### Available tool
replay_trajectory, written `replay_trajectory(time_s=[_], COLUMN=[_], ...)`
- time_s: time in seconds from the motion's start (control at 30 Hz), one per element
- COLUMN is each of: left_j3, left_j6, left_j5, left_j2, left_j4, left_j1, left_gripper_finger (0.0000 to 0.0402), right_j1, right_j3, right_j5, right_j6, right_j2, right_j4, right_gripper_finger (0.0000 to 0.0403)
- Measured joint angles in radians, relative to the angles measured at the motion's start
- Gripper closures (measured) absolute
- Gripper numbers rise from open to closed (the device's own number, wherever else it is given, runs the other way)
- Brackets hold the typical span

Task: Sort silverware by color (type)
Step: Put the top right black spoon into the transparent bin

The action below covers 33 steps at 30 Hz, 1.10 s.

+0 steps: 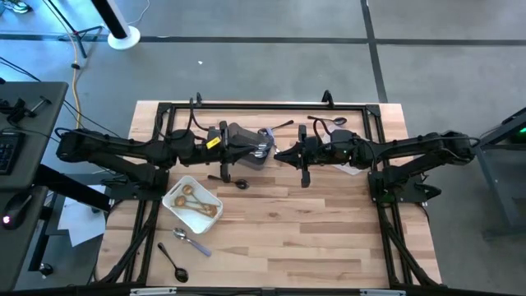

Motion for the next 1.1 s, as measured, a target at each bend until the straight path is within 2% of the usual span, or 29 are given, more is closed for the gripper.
replay_trajectory(time_s=[0.8, 0.97, 1.1], left_j3=[0.000, 0.000, 0.000], left_j6=[-0.018, -0.043, 0.011], left_j5=[-0.028, -0.027, -0.027], left_j2=[0.000, 0.000, 0.000], left_j4=[-0.026, -0.023, -0.023], left_j1=[0.001, 0.001, 0.001], left_gripper_finger=[0.0401, 0.0401, 0.0401], right_j1=[0.000, 0.000, 0.001], right_j3=[0.000, 0.000, 0.000], right_j5=[0.000, 0.000, 0.000], right_j6=[0.006, 0.114, 0.167], right_j2=[0.000, 0.000, 0.000], right_j4=[0.000, 0.000, 0.003], right_gripper_finger=[0.0402, 0.0402, 0.0402])
